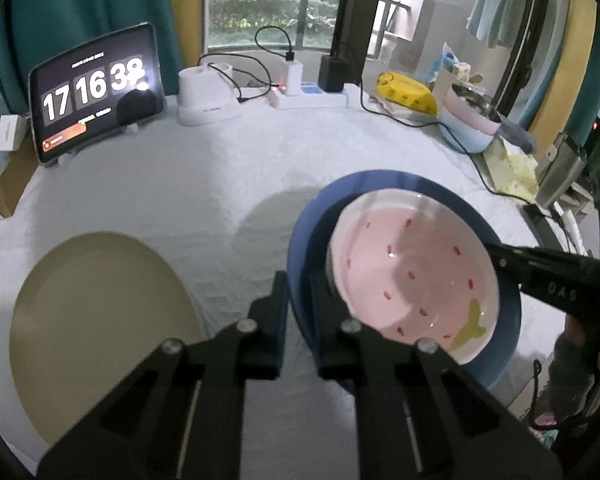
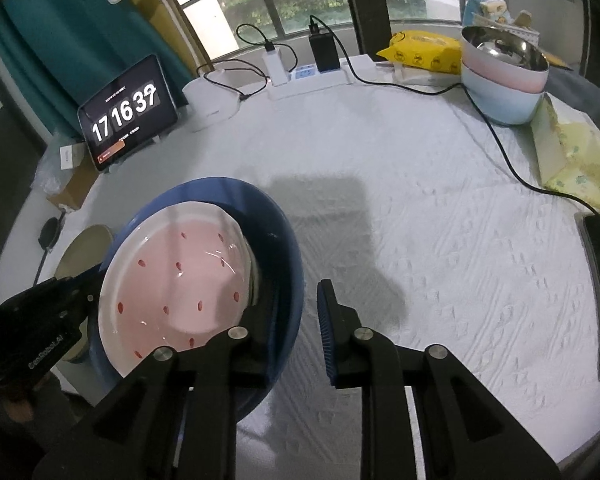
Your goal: Organize plates and bowls
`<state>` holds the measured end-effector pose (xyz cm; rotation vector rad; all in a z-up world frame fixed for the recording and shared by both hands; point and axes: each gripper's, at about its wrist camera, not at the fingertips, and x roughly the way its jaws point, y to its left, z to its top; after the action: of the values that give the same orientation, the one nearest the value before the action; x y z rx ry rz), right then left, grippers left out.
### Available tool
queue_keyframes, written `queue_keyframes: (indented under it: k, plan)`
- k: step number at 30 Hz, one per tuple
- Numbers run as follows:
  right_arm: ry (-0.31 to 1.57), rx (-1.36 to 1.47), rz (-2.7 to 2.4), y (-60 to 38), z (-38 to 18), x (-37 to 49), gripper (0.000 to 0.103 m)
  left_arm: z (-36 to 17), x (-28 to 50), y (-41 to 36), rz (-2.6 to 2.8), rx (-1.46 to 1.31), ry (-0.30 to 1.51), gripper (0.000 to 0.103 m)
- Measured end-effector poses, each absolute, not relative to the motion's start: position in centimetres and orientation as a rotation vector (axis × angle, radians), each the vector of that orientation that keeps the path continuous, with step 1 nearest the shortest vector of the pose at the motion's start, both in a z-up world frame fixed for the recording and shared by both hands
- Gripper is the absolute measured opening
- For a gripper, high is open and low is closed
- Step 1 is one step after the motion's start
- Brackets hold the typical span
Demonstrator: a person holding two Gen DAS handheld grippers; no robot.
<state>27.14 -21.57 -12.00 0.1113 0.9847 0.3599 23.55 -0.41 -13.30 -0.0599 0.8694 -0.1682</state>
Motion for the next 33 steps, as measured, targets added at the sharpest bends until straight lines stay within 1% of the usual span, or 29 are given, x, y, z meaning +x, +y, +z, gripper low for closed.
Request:
queue_keyframes:
  k: [9,17,33]
  plan:
    - [0.968,0.105,0.322,-21.2,-11.6,27.0,0.011,-13.1,23.1,-0.7,-0.167,-0.040,0.863,0.009]
    - [0.937,0.100,0.314,-20.8,-10.1,26.7,0.011,-12.1,22.4,-0.2,-0.176,-0.059,0.824,0.009]
    - [0.880,0.074,0.353,-17.8,-6.8,25.9,0.011,-9.3,20.5,3.2,-0.150,-0.094,0.749,0.009]
